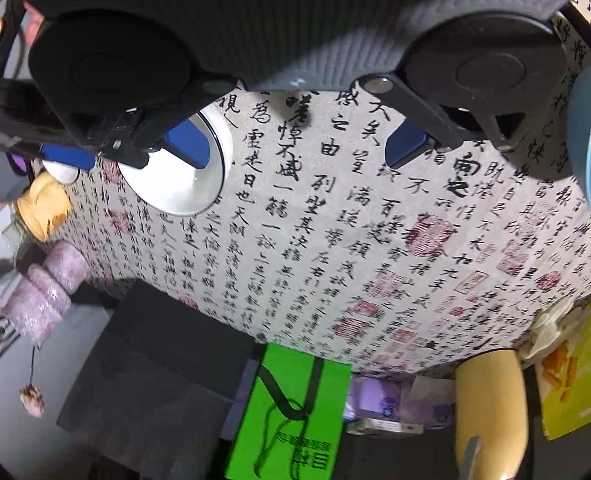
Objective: Organize plates and bowls
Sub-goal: 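Position the left gripper at one white bowl rim while the right reaches another, then close the left gripper on a white bowl rim while the right grips another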
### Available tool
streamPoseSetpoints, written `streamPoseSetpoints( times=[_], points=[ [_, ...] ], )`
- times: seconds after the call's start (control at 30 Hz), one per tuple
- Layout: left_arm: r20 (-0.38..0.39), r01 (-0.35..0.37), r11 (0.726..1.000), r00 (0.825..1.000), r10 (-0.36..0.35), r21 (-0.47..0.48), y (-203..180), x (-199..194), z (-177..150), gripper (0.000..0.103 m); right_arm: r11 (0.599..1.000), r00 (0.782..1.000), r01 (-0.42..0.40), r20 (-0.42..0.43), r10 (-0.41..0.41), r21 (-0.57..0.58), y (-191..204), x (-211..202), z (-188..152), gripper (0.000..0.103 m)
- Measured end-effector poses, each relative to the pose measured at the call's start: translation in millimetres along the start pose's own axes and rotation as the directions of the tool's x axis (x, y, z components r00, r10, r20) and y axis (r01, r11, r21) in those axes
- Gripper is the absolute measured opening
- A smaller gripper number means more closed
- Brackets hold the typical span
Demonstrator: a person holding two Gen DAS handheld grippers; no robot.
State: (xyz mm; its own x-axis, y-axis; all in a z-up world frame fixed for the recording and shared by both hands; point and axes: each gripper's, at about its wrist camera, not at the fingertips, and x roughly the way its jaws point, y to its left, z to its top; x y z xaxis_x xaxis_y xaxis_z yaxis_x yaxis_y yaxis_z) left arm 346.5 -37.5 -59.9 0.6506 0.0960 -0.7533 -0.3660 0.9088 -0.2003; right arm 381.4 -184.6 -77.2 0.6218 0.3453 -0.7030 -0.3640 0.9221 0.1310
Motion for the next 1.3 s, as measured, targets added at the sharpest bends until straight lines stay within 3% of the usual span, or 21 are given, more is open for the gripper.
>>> streamPoseSetpoints(
  times=[0.2,0.27,0.33,0.57,0.67,0.77,0.83,0.9,1.07,1.3],
  points=[
    [-0.02,0.029,0.999,0.999,-0.028,0.016,-9.1,7.5,-1.9,0.103,1.0,0.998,-0.027,0.051,0.027,0.012,-1.7,-13.8,1.8,0.076],
    [-0.023,0.032,0.999,0.999,-0.031,0.026,-13.5,10.0,-2.0,0.103,0.999,0.998,-0.031,0.052,0.03,0.017,-3.0,-14.8,2.4,0.068],
    [-0.026,0.026,0.999,0.999,-0.025,0.028,-16.5,13.3,-0.8,0.103,0.999,0.998,-0.026,0.053,0.024,0.036,-6.4,-14.7,2.9,0.067],
    [-0.056,0.004,1.0,0.998,-0.003,0.024,-25.1,30.5,2.5,0.096,0.999,1.0,-0.011,-0.005,0.011,0.049,-12.8,2.8,1.9,0.061],
    [-0.07,-0.007,1.0,0.998,0.009,0.028,-32.6,38.6,8.5,0.089,0.999,1.0,-0.007,-0.03,0.008,0.052,-13.9,9.7,0.7,0.054],
    [-0.081,-0.027,0.998,0.996,0.031,0.049,-40.8,44.4,12.4,0.08,0.998,0.999,-0.029,-0.041,0.031,0.058,-16.1,13.5,-0.3,0.054],
    [-0.093,-0.032,0.997,0.995,0.038,0.065,-45.3,47.0,11.1,0.07,0.998,0.997,-0.039,-0.059,0.043,0.058,-16.0,17.7,-0.9,0.052],
    [-0.102,-0.042,0.997,0.994,0.049,0.069,-47.5,49.4,9.4,0.068,0.997,0.996,-0.047,-0.076,0.051,0.06,-15.6,21.5,-1.6,0.048],
    [-0.115,-0.05,0.996,0.992,0.058,0.068,-51.6,55.4,10.0,0.05,0.995,0.993,-0.057,-0.097,0.065,0.08,-17.8,26.5,-2.5,0.035],
    [-0.123,-0.049,0.997,0.991,0.057,0.066,-56.4,61.7,8.6,0.029,0.992,0.989,-0.075,-0.117,0.087,0.101,-21.7,33.4,-3.5,0.032]
  ],
)
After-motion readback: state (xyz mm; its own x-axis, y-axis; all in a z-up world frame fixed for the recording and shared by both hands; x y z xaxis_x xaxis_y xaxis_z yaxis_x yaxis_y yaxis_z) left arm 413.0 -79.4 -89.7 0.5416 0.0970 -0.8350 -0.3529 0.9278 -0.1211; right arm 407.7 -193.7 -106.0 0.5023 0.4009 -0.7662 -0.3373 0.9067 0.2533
